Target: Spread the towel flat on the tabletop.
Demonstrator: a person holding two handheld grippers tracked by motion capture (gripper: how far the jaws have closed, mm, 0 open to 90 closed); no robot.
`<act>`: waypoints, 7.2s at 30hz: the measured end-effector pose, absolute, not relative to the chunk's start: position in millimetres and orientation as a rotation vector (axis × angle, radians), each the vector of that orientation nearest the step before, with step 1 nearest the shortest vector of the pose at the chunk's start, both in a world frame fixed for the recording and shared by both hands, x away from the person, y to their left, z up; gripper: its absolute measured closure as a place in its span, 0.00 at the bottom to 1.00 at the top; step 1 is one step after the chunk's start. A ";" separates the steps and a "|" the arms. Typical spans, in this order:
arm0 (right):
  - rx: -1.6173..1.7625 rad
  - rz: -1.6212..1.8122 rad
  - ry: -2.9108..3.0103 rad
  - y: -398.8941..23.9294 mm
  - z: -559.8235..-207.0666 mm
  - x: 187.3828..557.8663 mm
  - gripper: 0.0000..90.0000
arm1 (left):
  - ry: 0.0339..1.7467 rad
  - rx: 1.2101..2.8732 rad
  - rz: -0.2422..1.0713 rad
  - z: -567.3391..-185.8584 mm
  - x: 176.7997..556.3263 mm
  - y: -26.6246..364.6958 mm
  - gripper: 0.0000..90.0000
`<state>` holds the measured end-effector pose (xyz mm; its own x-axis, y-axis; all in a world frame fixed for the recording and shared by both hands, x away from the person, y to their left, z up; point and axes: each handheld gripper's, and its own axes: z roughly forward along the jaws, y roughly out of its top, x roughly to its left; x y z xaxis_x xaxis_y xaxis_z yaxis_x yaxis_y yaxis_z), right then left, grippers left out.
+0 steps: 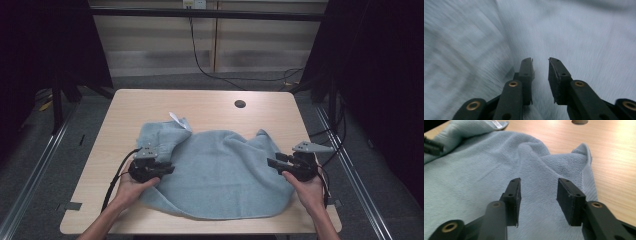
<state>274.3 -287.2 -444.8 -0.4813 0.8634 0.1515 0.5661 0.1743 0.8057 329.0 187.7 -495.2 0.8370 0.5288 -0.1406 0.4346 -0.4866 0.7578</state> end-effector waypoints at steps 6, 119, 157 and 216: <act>1.395 1.118 2.094 -293.6 -467.8 310.5 0.54 | 0.701 2.191 0.132 -502.9 311.7 200.6 0.90; 1.366 1.133 2.198 -304.8 -475.0 199.0 0.66 | 0.759 2.047 0.083 -482.6 276.7 233.9 0.79; 1.270 0.991 2.307 -226.0 -503.3 340.8 0.93 | 0.740 2.079 0.021 -491.5 290.0 213.8 0.91; 0.991 1.360 2.483 -145.4 -465.0 247.1 0.64 | 0.831 2.088 0.057 -505.6 314.8 233.3 0.91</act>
<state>247.1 -145.4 -465.0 -0.7727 0.6084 0.1810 0.4802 0.3739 0.7935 314.8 233.3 -505.6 0.7765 0.5785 -0.2497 0.5387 -0.4039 0.7394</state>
